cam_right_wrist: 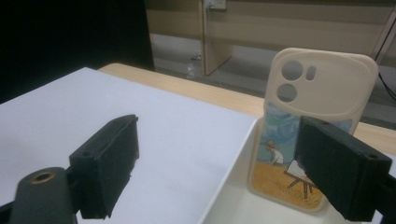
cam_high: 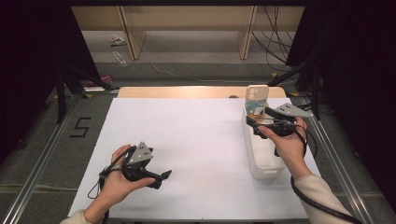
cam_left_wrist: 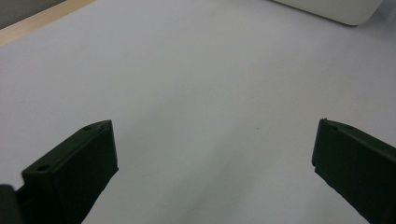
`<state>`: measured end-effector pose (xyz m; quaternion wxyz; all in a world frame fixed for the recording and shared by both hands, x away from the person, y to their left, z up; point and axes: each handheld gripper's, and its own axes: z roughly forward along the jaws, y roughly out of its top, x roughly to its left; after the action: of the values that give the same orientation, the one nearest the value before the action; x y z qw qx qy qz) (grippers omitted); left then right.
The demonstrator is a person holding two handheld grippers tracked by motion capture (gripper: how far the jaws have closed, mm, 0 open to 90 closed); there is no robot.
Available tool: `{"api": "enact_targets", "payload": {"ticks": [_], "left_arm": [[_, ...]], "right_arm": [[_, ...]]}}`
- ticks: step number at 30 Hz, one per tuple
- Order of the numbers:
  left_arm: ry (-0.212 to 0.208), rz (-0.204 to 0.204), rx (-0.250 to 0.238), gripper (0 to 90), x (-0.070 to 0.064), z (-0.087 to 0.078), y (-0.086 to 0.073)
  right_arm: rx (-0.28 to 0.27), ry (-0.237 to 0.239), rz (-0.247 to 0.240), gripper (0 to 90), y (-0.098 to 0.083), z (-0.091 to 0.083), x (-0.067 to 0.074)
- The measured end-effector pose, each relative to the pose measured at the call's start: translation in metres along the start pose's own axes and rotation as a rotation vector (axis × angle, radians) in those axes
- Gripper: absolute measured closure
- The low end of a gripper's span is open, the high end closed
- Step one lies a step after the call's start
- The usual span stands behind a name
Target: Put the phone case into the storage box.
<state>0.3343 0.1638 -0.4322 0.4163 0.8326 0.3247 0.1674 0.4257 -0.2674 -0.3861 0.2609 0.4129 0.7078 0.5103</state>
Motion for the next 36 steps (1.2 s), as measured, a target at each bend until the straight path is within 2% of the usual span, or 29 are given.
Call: {"api": "enact_targets", "payload": {"ticks": [23,36], "left_arm": [[0.008,-0.009,-0.006,0.0,0.002,-0.001,0.0],[0.009,-0.013,-0.009,0.0,0.002,-0.001,0.0]], "right_arm": [[0.014,0.054,-0.026,14.6,-0.017,-0.022,0.006],[0.001,0.076,-0.033,14.4,-0.023,-0.031,0.007]]}}
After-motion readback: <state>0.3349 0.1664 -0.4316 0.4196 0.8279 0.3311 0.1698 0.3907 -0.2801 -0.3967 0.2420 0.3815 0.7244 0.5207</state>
